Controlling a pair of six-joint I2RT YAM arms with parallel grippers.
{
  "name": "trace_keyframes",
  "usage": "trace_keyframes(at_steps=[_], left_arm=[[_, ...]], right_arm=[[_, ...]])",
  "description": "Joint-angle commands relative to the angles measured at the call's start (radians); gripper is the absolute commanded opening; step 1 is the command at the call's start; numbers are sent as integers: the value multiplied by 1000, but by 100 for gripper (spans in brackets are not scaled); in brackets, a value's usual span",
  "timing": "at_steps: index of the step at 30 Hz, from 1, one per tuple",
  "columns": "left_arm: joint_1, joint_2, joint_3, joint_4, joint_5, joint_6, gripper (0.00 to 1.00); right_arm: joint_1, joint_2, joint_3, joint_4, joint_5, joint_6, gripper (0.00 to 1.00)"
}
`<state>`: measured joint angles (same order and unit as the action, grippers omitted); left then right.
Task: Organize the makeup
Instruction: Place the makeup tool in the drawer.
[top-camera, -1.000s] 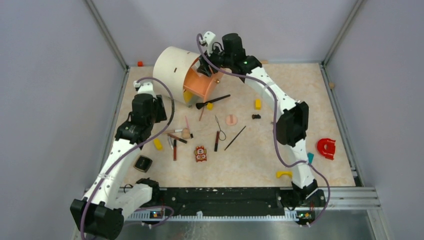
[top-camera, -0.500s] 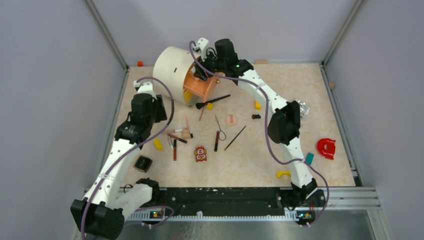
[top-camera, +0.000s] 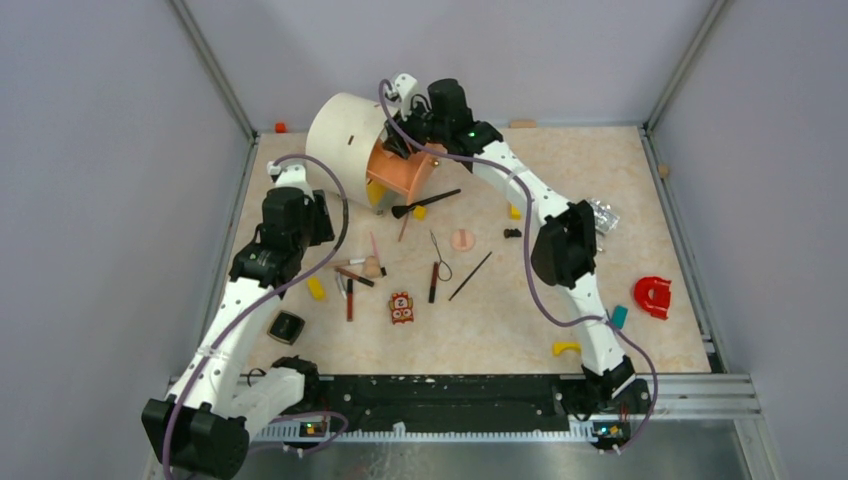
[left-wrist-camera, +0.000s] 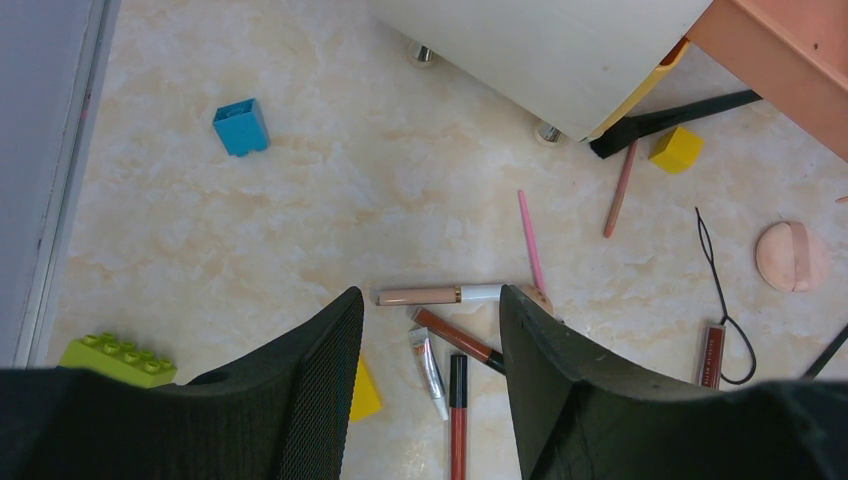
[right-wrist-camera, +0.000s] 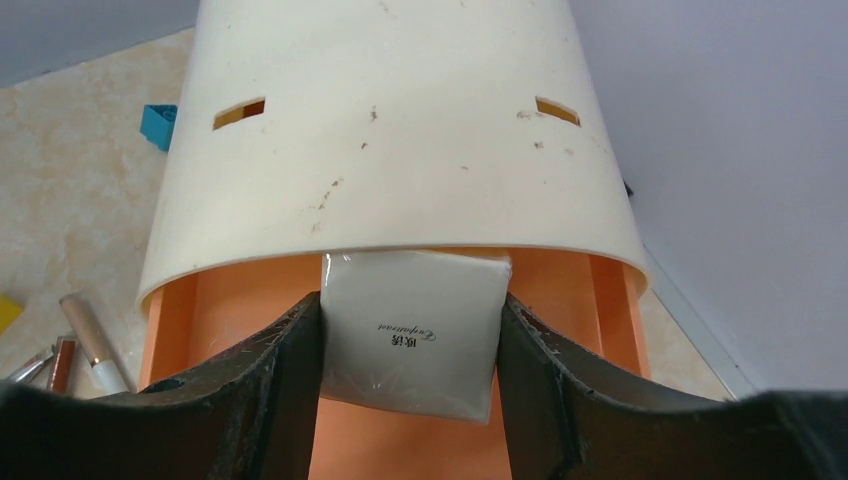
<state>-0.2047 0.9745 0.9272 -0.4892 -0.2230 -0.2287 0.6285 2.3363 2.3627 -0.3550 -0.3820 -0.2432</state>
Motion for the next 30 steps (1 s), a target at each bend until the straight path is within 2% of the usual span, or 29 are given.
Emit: trace_keyframes(at_steps=[1, 2, 4, 10, 18, 23, 30], left_arm=[[5, -8, -5, 46, 14, 15, 59], [5, -8, -5, 46, 14, 15, 59], [7, -10, -5, 45, 15, 15, 59], [8, -8, -6, 46, 17, 15, 61], [8, -7, -7, 46, 18, 15, 63], [10, -8, -7, 46, 10, 15, 64], [11, -7, -7, 46, 11, 15, 65]], right_arm=[[8, 0, 72, 110, -8, 30, 31], [8, -1, 72, 112, -4, 35, 41], [8, -4, 73, 114, 0, 38, 51], [8, -33, 71, 105, 18, 37, 63], [8, -74, 37, 99, 18, 24, 72], [8, -97, 21, 92, 20, 20, 72], [8, -189, -89, 110, 33, 16, 71]])
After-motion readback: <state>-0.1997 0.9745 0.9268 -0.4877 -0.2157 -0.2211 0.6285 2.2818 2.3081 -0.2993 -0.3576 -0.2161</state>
